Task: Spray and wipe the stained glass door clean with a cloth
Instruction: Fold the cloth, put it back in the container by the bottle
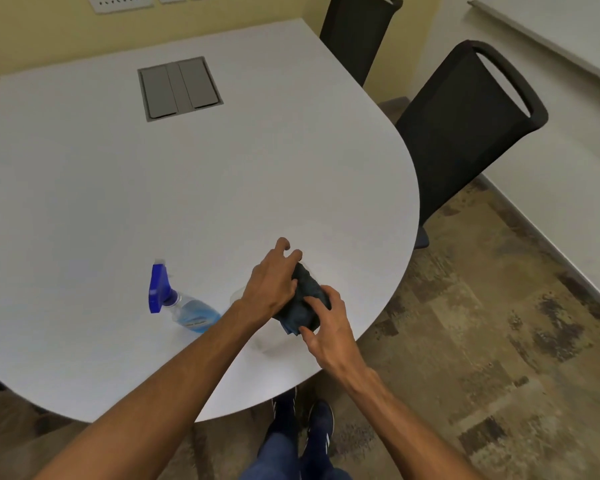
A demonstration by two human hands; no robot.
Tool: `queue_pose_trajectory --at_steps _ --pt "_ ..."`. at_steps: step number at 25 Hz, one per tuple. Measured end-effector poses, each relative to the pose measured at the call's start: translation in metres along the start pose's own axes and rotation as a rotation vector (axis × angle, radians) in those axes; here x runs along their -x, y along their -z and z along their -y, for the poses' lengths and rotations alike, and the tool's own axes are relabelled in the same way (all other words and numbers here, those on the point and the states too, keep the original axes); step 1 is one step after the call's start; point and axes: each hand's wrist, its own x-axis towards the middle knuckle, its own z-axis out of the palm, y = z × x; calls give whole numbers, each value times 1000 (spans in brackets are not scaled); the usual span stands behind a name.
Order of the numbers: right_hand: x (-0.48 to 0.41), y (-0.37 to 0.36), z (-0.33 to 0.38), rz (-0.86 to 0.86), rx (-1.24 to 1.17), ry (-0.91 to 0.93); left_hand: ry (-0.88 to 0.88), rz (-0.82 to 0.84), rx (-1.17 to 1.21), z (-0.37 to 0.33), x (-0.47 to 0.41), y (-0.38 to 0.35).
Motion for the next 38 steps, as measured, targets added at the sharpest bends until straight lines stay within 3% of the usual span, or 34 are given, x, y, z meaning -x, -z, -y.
queue_pose_trajectory --at_steps 4,6,9,14,20,38 --pt "-22 -11 -6 96 44 -93 -52 93 -43 16 -31 -27" --pt "-30 -20 -14 97 96 -42 -56 141 -36 24 -43 -42" --pt "-48 -28 -16 46 256 -45 -41 205 9 33 -56 -60" --pt "-71 -37 -18 251 505 -65 -54 304 68 49 -71 -78" --pt "-85 -55 -35 288 780 -4 -109 351 64 55 -78 -96" --pt "-93 -53 -43 314 757 156 -361 383 -92 75 -87 -108"
